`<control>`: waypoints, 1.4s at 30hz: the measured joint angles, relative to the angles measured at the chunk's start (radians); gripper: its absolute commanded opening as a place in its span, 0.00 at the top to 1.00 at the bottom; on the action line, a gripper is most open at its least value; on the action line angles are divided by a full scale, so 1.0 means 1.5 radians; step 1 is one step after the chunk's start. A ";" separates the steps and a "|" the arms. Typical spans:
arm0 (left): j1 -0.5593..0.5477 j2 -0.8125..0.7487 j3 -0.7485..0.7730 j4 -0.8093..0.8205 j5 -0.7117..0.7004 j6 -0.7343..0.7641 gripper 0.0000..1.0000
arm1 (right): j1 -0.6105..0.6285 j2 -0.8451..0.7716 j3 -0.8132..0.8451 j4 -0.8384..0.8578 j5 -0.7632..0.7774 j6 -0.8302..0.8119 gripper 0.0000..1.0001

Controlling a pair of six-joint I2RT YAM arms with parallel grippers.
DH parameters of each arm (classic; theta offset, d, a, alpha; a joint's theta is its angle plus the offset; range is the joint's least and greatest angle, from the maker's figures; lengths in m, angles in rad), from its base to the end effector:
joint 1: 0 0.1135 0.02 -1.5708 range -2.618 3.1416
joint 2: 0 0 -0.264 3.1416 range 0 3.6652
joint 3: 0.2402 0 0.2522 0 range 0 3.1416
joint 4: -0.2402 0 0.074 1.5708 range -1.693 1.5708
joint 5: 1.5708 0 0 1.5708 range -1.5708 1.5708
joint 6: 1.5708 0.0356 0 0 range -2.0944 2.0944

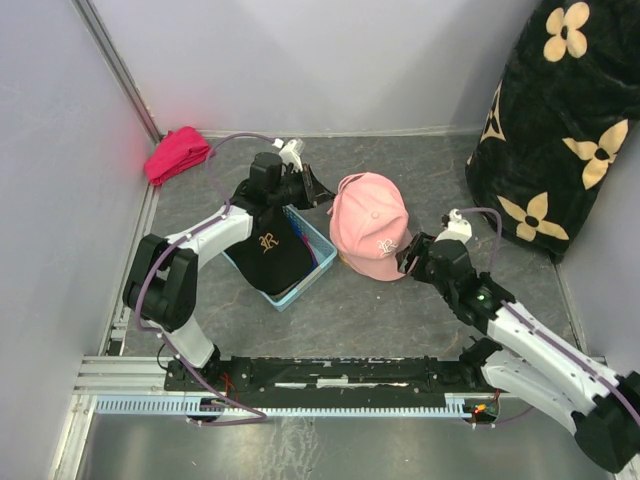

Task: Stack the hats
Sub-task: Stack the hat on the hat.

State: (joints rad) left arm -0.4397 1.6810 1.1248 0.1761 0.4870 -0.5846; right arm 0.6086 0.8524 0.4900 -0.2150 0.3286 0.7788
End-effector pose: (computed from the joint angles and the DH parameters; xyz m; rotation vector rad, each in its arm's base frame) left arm 0.3428 -0.1797 0.2584 0.1962 2.0748 -1.1272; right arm 0.1598 0.0974 0.2227 0.3737 2.1171 0.4691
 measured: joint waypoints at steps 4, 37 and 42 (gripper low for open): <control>0.001 -0.002 0.000 -0.007 -0.010 0.000 0.78 | 0.000 -0.076 0.054 -0.060 0.015 -0.024 0.30; 0.001 -0.055 0.000 -0.009 -0.024 0.000 0.72 | 0.016 0.244 0.390 -0.017 -0.054 -0.145 0.32; 0.001 -0.061 0.000 -0.012 -0.034 0.000 0.70 | 0.017 0.260 0.399 -0.014 -0.035 -0.158 0.32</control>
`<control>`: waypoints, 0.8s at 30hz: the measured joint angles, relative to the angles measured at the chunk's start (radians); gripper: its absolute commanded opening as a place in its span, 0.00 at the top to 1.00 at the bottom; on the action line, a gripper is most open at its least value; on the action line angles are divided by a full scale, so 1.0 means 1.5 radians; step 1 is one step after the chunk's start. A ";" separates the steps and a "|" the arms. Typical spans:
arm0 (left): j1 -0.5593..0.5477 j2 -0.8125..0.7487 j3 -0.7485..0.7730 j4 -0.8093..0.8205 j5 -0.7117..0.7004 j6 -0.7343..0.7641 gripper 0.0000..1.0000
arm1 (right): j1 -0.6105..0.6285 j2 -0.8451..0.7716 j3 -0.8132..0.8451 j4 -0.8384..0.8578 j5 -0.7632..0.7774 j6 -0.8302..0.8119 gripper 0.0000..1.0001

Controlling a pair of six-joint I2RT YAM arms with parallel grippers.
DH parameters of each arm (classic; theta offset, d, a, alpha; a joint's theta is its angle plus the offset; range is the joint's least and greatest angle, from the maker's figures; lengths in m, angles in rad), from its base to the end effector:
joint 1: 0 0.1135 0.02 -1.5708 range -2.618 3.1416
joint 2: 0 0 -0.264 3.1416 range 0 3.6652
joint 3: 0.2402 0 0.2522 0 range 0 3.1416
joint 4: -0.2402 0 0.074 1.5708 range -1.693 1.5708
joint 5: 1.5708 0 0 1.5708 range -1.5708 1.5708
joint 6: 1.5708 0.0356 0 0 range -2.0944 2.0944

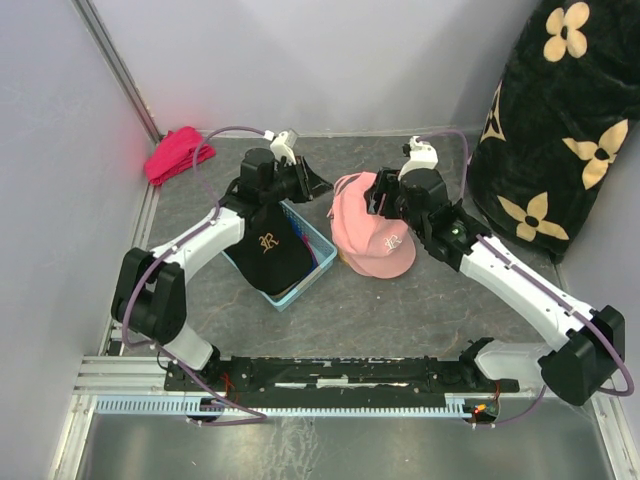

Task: Stack the hats
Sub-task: Stack the hat on the hat.

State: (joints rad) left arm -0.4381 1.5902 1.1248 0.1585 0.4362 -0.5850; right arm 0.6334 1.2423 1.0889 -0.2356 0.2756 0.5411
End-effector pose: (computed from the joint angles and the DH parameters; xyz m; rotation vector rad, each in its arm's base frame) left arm 0.3307 -0.1715 0.2890 0.1748 1.9951 -1.0905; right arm 0.2365 0.1616 0.3442 0.0922 1.9763 0.5048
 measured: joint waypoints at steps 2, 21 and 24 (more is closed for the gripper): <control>0.000 -0.006 0.000 -0.001 -0.011 0.001 0.69 | 0.002 0.003 0.004 -0.003 0.004 -0.007 0.31; 0.000 -0.210 -0.014 -0.070 -0.246 0.022 0.37 | 0.131 0.046 0.217 -0.077 0.047 -0.121 0.31; 0.000 -0.301 -0.042 -0.087 -0.354 0.022 0.32 | 0.177 0.077 0.256 -0.080 0.055 -0.150 0.31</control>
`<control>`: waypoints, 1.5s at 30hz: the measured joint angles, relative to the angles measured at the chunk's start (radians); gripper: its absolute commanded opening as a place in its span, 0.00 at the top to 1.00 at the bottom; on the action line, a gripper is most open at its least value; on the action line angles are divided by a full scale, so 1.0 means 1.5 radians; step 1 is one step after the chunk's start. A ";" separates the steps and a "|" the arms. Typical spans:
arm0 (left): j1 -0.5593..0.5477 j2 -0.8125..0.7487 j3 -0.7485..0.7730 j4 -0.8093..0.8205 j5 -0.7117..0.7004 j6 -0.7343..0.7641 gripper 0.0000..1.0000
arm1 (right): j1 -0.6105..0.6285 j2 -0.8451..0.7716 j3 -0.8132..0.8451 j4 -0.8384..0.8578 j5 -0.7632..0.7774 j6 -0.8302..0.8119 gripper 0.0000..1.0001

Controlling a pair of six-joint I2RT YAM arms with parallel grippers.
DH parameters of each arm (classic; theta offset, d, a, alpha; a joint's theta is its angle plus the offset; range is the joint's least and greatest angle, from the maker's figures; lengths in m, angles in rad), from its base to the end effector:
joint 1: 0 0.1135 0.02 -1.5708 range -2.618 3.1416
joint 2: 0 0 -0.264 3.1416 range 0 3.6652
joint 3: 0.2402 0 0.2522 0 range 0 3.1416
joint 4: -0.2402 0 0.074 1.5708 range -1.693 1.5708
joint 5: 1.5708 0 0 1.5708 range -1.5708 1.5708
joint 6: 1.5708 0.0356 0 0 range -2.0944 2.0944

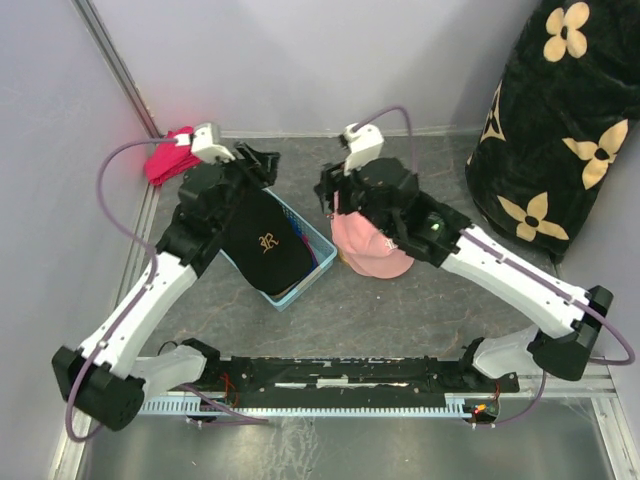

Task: Stack the hats
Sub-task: Stack the hat on the hat, then pick up the hat from the bin.

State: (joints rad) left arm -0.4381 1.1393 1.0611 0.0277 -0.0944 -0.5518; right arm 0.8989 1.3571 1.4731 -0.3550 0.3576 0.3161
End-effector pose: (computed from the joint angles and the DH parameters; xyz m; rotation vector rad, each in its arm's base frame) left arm 0.2439 -0.1106 0.3885 -0.1691 1.6564 -0.6820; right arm 0.1994 0.2307 0.4340 -0.2738 1.8071 0.5429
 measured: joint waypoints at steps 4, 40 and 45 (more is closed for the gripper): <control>0.002 -0.062 -0.008 -0.043 -0.126 -0.003 0.27 | 0.083 0.048 0.002 0.005 0.021 -0.047 0.32; 0.094 -0.209 -0.168 -0.183 -0.333 -0.144 0.18 | 0.351 0.260 -0.196 0.131 0.208 -0.322 0.32; 0.096 -0.219 -0.173 -0.175 -0.333 -0.144 0.18 | 0.350 0.273 -0.203 0.173 0.227 -0.356 0.32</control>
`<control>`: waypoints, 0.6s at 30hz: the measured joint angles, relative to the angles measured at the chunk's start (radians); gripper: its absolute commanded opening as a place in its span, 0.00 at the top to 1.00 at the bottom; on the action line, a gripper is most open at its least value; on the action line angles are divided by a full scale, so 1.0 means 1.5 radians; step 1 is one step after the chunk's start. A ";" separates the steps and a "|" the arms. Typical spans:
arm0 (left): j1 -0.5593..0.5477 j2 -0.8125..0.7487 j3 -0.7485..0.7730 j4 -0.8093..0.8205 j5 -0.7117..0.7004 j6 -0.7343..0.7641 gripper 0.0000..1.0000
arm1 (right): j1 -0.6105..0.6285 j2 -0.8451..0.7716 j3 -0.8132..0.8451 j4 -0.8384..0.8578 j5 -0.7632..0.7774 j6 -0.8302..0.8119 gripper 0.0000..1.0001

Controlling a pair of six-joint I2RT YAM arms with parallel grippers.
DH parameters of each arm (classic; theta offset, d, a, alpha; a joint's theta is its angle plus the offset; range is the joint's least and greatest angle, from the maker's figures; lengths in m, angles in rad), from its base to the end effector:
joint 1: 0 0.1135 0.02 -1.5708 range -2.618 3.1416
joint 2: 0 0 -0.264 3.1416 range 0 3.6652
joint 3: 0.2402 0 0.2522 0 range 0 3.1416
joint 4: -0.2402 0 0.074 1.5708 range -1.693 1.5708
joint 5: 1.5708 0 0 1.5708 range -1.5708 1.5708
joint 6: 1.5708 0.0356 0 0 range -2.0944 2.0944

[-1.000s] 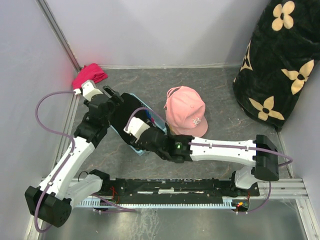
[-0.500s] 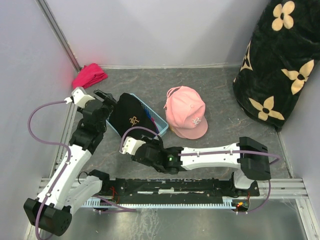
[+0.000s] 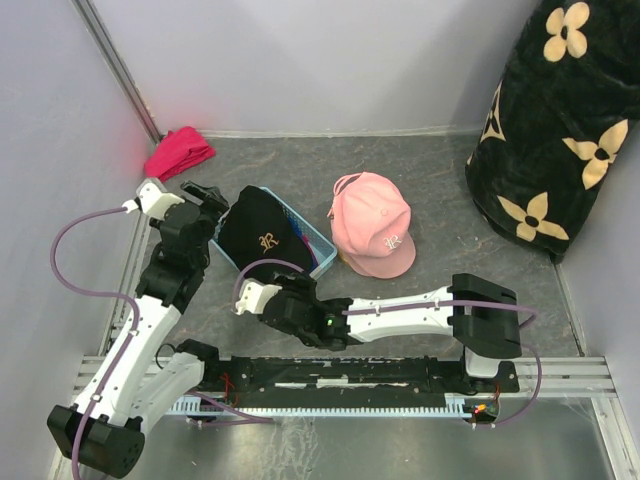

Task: Stack the hats
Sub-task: Pick up the hat from the bin.

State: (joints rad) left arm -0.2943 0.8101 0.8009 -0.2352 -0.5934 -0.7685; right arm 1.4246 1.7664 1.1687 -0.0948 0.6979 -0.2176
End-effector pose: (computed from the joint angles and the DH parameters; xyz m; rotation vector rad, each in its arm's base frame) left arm 0.1818 -0.0343 0.3374 -0.8079 1.5844 -0.2289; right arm 0.0788 0.3781 0.2196 -1.2634 1.6557 -0.0677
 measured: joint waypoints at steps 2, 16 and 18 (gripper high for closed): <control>0.002 -0.001 -0.001 0.003 0.000 0.000 0.18 | 0.000 0.004 -0.001 0.016 0.009 -0.014 0.33; 0.007 -0.009 -0.004 0.004 0.000 0.000 0.18 | -0.006 0.053 0.001 0.099 0.042 -0.084 0.45; 0.008 -0.010 -0.005 0.006 0.000 0.000 0.18 | -0.006 0.056 -0.003 0.110 0.047 -0.097 0.57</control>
State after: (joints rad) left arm -0.2825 0.7944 0.7929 -0.2260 -0.5934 -0.7689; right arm 1.4155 1.8511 1.1637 0.0696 0.7685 -0.3630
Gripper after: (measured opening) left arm 0.822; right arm 0.561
